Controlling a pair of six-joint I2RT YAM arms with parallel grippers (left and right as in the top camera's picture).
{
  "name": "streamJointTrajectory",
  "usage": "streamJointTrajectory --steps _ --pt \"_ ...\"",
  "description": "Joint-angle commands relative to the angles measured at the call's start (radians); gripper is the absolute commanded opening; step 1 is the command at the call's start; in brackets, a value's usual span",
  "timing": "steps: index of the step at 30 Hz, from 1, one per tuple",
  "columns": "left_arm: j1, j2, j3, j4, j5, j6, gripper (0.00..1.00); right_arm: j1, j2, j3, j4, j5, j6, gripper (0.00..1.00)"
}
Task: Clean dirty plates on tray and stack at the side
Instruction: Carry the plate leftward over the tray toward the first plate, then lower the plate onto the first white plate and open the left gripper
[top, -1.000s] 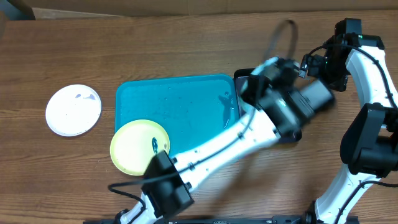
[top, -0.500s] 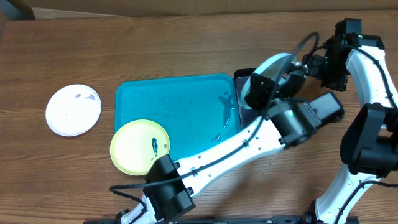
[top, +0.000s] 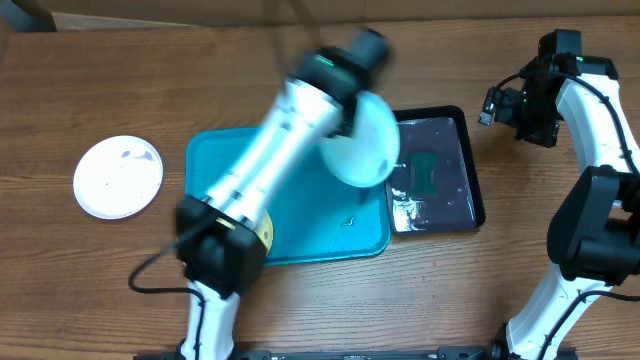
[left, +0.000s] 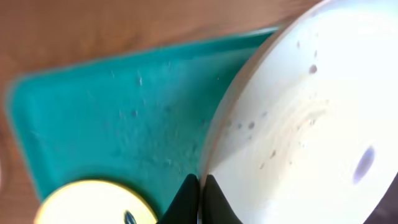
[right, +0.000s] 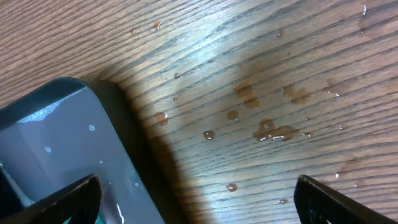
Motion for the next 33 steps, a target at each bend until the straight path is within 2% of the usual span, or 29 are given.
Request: streamJointTrajectory --steps 1,4,9,13,17,24,28,33 --pt "0.219 -0.001 0.023 -0.035 0.432 0.113 0.04 -0.002 -0.019 0.012 0.005 0.0 0.003 1.0" --pt "0.412 -0.001 0.023 -0.082 0.516 0.119 0.04 -0.002 -0.019 0.012 0.005 0.0 0.003 1.0" --pt "0.698 -0.001 0.023 -0.156 0.525 0.149 0.04 -0.002 -0.019 0.012 0.005 0.0 0.003 1.0" --pt "0.895 -0.001 0.023 -0.19 0.432 0.146 0.04 -0.002 -0.019 0.012 0.005 0.0 0.003 1.0" --pt "1.052 -0.001 0.02 -0.194 0.308 0.08 0.04 -0.002 -0.019 0.012 0.005 0.0 0.003 1.0" --pt "1.192 0.0 -0.019 -0.175 0.26 0.027 0.04 -0.002 -0.019 0.012 0.005 0.0 0.003 1.0" --pt "1.204 0.0 -0.091 -0.131 0.171 -0.027 0.04 -0.002 -0.019 0.012 0.005 0.0 0.003 1.0" --pt "1.204 0.0 -0.203 -0.03 0.166 -0.028 0.04 -0.002 -0.019 0.012 0.005 0.0 0.003 1.0"
